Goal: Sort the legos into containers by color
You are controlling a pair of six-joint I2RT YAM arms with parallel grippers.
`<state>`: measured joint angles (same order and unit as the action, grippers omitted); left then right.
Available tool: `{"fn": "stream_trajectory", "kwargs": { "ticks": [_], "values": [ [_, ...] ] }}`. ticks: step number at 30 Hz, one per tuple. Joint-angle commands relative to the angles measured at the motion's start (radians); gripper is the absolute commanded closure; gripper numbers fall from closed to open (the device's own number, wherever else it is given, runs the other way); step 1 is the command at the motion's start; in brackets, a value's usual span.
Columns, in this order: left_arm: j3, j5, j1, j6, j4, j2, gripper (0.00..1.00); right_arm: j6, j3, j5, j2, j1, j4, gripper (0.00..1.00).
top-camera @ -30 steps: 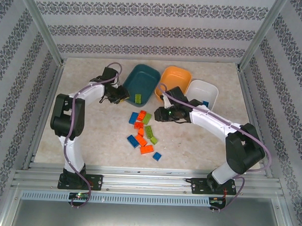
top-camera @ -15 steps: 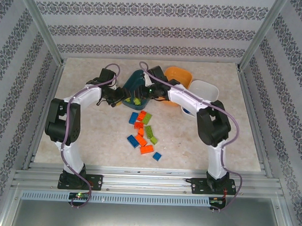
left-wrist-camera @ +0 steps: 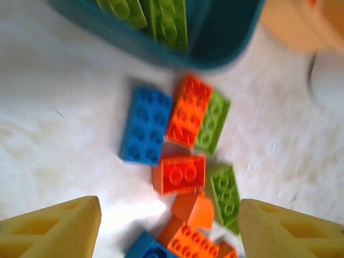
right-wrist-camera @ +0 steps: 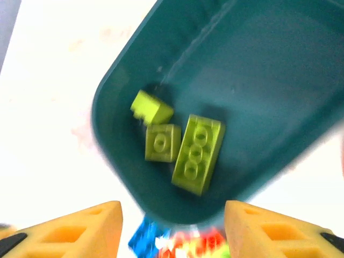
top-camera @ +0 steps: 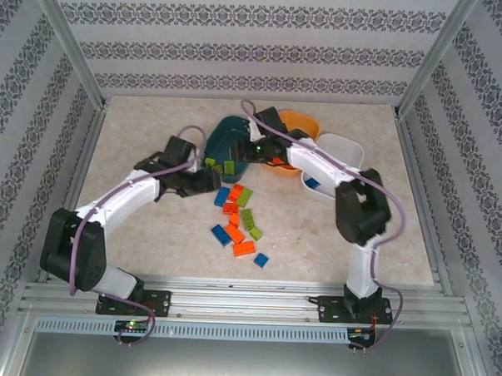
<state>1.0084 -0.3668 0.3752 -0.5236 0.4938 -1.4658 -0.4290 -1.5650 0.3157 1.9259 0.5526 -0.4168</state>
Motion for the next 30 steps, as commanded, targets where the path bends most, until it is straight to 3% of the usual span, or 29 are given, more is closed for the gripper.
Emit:
{"fn": "stream_trajectory", "kwargs": {
  "ticks": [1,7,11,19,30],
  "values": [
    [-0.041,0.073,0.085,0.06,0.036,-0.014,0.32,0.041,0.177,-0.021,-0.177,0.015,-0.037,0.46],
    [-0.18,0.069,0.108,-0.035,-0.06,0.022,0.33,0.047,0.517,-0.02,-0.381,0.081,-0.063,0.45],
    [-0.254,0.087,0.108,-0.078,-0.082,0.085,0.33,0.061,0.624,-0.048,-0.428,0.152,-0.056,0.45],
    [-0.306,0.103,0.107,-0.11,-0.084,0.168,0.33,0.075,0.626,-0.072,-0.358,0.226,-0.031,0.45],
    [-0.323,0.11,0.084,-0.099,-0.049,0.229,0.32,0.098,0.578,-0.084,-0.231,0.245,-0.033,0.48]
  ]
}}
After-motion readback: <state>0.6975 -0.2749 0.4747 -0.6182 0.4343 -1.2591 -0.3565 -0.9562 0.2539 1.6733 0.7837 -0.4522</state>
